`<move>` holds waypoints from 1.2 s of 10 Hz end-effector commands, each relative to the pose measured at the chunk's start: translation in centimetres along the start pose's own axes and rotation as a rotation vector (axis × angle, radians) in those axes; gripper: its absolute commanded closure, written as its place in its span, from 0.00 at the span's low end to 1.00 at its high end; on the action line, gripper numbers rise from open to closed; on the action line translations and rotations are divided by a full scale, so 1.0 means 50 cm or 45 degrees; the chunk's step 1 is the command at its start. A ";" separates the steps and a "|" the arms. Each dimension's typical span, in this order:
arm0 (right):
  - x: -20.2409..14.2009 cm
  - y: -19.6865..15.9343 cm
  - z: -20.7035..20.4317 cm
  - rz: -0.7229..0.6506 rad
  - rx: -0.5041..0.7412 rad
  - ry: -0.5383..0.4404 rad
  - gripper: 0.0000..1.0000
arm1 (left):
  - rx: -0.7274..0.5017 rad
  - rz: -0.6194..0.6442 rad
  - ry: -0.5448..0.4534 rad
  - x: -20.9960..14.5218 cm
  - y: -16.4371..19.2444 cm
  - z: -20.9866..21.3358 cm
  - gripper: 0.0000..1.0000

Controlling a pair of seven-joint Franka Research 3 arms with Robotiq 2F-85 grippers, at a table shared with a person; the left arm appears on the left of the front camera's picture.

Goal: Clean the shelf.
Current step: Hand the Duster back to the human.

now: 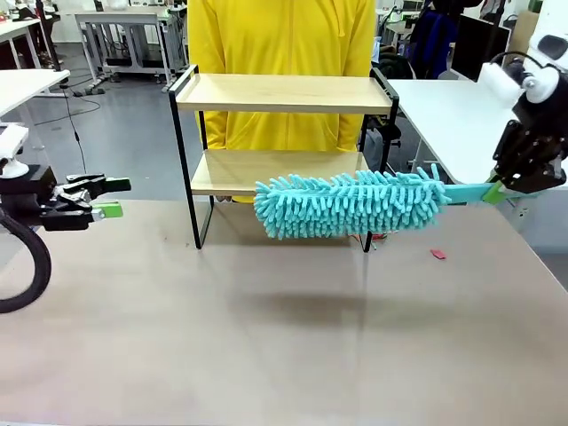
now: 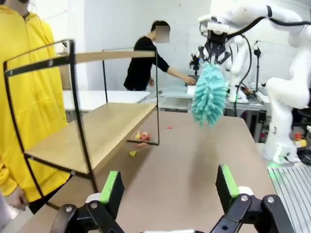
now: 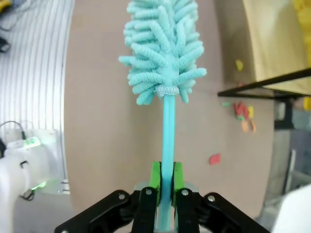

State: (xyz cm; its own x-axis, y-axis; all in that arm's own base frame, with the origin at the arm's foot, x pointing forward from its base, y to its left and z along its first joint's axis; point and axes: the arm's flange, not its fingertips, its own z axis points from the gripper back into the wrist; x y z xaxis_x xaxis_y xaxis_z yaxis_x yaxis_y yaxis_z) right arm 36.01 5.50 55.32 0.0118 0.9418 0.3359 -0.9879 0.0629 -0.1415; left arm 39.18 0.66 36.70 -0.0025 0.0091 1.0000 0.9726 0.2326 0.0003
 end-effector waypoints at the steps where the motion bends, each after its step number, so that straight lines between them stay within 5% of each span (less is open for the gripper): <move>1: -0.024 -0.025 -0.018 0.111 0.127 -0.086 0.87 | 0.064 -0.047 -0.062 0.018 -0.053 -0.044 0.00; 3: -0.025 -0.026 -0.029 0.135 0.168 -0.038 0.87 | 0.064 -0.011 -0.059 0.012 -0.083 -0.072 0.00; 4: -0.024 -0.010 -0.032 0.102 0.095 -0.059 0.87 | 0.039 -0.019 -0.062 0.022 0.001 -0.040 0.00; 7: -0.024 -0.010 -0.032 0.102 0.095 -0.059 0.87 | 0.041 -0.017 -0.062 0.022 0.001 -0.055 0.00; 12: -0.024 -0.010 -0.032 0.102 0.095 -0.059 0.87 | -0.297 0.005 -0.047 -0.021 -0.143 -0.237 0.00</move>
State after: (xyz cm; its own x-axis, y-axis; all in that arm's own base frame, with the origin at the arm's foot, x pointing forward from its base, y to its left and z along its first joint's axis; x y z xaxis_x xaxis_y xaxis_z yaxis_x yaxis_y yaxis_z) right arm 36.67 4.98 53.41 -0.0621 0.9396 0.3365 -0.9956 -0.0348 -0.0867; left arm 38.23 -12.16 36.22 -0.0015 0.0185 0.9998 0.9998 0.0191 0.0011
